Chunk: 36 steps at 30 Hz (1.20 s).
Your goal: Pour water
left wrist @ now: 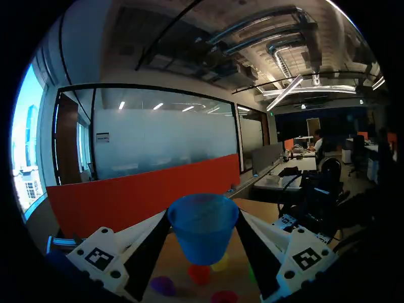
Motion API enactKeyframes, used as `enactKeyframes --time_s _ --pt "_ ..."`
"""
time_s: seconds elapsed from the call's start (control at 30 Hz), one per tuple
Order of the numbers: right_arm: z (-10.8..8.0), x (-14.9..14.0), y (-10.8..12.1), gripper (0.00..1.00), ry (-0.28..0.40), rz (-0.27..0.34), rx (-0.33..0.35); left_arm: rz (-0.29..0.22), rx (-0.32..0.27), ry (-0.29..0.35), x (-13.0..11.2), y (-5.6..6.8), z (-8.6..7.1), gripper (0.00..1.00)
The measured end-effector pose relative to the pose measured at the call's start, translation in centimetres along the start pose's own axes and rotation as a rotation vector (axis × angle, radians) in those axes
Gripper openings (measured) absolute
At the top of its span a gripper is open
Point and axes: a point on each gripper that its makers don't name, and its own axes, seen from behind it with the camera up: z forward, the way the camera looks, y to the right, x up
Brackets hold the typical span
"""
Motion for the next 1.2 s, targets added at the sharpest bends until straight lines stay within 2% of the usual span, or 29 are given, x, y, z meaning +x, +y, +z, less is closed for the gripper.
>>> enactKeyframes --time_s 0.3,0.7,1.2 --pt "0.1 0.1 -0.2 0.9 -0.003 0.009 0.003 -0.019 0.002 -0.002 -0.3 -0.3 0.1 0.87" --pt "0.0 0.4 -0.5 0.9 -0.007 0.019 0.008 -0.011 0.017 -0.018 -1.4 -1.1 -0.2 0.87" --pt "-0.2 -0.8 -0.8 0.9 -0.05 0.028 0.024 -0.027 0.025 -0.059 -4.2 -1.9 -0.9 0.87"
